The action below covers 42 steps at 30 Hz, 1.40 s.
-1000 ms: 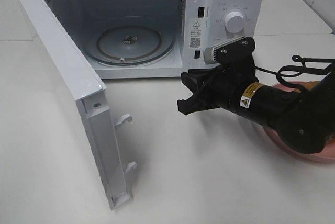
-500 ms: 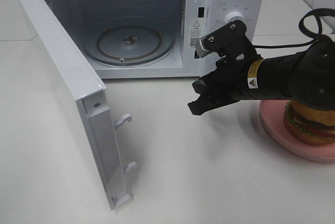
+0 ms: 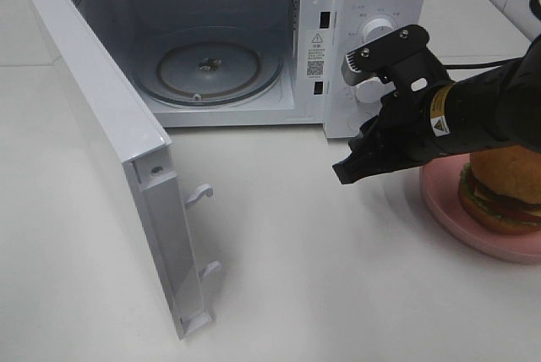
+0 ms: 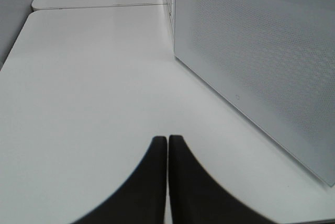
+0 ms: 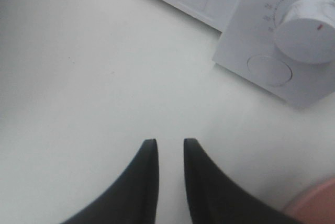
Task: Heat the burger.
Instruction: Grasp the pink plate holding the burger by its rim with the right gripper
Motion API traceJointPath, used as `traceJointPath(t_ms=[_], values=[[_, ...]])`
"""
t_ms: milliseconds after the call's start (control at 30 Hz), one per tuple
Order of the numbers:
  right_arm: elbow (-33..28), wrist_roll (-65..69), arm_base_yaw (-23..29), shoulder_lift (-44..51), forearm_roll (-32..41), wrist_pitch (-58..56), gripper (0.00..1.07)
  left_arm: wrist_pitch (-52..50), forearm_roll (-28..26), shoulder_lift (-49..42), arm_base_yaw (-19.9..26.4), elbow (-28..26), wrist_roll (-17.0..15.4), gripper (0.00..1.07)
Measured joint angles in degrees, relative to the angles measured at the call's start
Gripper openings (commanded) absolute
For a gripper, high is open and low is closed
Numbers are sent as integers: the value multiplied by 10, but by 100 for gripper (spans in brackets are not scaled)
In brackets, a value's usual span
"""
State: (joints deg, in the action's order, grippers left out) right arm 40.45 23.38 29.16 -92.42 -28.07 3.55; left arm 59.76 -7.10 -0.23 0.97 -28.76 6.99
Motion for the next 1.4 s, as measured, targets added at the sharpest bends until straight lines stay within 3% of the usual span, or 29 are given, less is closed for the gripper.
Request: traceJointPath(t_ms=[267, 333, 367, 433, 467, 500, 533, 567, 633, 700, 733, 800, 833, 867, 967, 1200, 1400], values=[[9, -30, 0, 19, 56, -118, 18, 0, 0, 0, 0, 0, 0, 0], [26, -84, 0, 22, 125, -168, 18, 0, 0, 0, 0, 0, 0, 0], [26, -84, 0, 22, 125, -168, 18, 0, 0, 0, 0, 0, 0, 0], [51, -170, 0, 24, 217, -231, 19, 0, 0, 0, 0, 0, 0, 0], [51, -170, 0, 24, 217, -231, 19, 0, 0, 0, 0, 0, 0, 0], [69, -219, 0, 24, 276, -265, 21, 0, 0, 0, 0, 0, 0, 0], [69, -219, 0, 24, 276, -265, 21, 0, 0, 0, 0, 0, 0, 0], [91, -258, 0, 25, 335, -298, 26, 0, 0, 0, 0, 0, 0, 0], [100, -274, 0, 25, 358, -315, 30, 0, 0, 0, 0, 0, 0, 0], [120, -296, 0, 25, 395, -356, 46, 0, 0, 0, 0, 0, 0, 0], [120, -296, 0, 25, 395, -356, 46, 0, 0, 0, 0, 0, 0, 0], [125, -294, 0, 25, 404, -371, 63, 0, 0, 0, 0, 0, 0, 0], [125, -294, 0, 25, 404, -371, 63, 0, 0, 0, 0, 0, 0, 0], [127, -282, 0, 25, 404, -378, 73, 0, 0, 0, 0, 0, 0, 0], [127, -265, 0, 25, 400, -382, 82, 0, 0, 0, 0, 0, 0, 0], [136, -234, 0, 4, 367, -417, 81, 0, 0, 0, 0, 0, 0, 0], [177, -156, 0, -54, 273, -464, 78, 0, 0, 0, 0, 0, 0, 0]])
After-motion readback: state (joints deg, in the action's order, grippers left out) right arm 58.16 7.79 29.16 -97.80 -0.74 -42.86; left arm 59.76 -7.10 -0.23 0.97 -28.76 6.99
